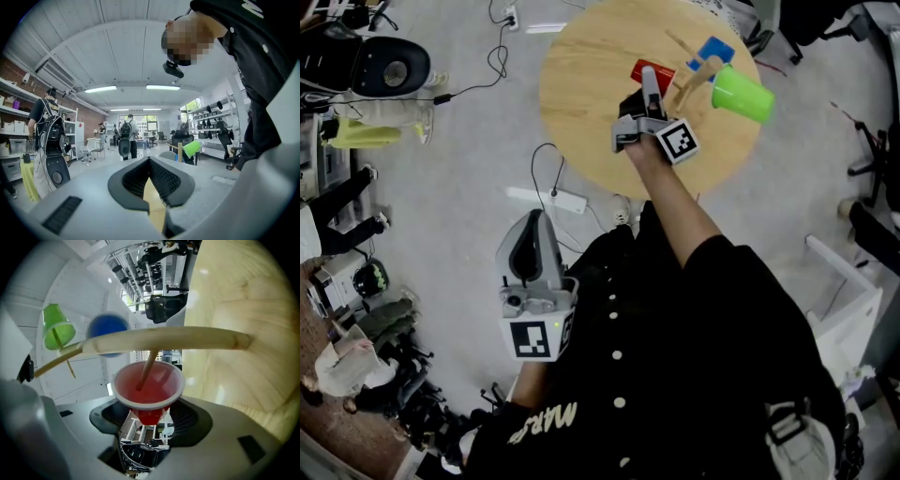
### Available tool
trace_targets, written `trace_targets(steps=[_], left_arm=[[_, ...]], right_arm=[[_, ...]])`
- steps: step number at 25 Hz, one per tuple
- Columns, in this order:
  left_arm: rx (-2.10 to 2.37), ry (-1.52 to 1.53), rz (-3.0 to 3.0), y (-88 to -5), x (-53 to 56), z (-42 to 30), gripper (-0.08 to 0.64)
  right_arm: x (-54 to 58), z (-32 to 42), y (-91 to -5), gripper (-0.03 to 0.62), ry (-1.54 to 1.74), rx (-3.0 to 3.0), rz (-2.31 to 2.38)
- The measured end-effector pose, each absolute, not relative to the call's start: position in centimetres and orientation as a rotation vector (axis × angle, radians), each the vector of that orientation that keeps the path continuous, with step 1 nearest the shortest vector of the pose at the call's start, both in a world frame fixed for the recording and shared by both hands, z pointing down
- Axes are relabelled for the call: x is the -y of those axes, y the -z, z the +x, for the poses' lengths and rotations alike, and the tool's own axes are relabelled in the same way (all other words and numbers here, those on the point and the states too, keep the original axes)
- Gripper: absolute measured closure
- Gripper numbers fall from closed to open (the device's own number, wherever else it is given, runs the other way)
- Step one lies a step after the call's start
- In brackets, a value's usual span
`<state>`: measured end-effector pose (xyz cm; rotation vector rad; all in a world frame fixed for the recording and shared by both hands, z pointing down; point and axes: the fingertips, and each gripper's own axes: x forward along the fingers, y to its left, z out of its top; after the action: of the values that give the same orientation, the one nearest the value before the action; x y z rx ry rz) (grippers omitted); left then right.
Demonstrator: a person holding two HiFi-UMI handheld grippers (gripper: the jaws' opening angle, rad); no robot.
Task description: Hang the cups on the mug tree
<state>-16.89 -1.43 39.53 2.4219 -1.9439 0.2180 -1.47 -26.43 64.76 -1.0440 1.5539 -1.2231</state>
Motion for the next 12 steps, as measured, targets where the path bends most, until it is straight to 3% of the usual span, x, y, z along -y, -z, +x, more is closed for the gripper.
trace_targets(steps=[10, 12], left_arm=[[1.934, -0.215, 2.431, -39.4, 1.8, -16.6, 0.566], [1.935, -0.211, 2.429, -39.4, 1.8, -16.6, 0.565]], right_arm=[[26.0, -0.2, -65.7, 0.322, 1.256, -1.443, -0.977], [25.9, -0.1, -66.0, 0.293, 1.277, -1.424, -0.977]])
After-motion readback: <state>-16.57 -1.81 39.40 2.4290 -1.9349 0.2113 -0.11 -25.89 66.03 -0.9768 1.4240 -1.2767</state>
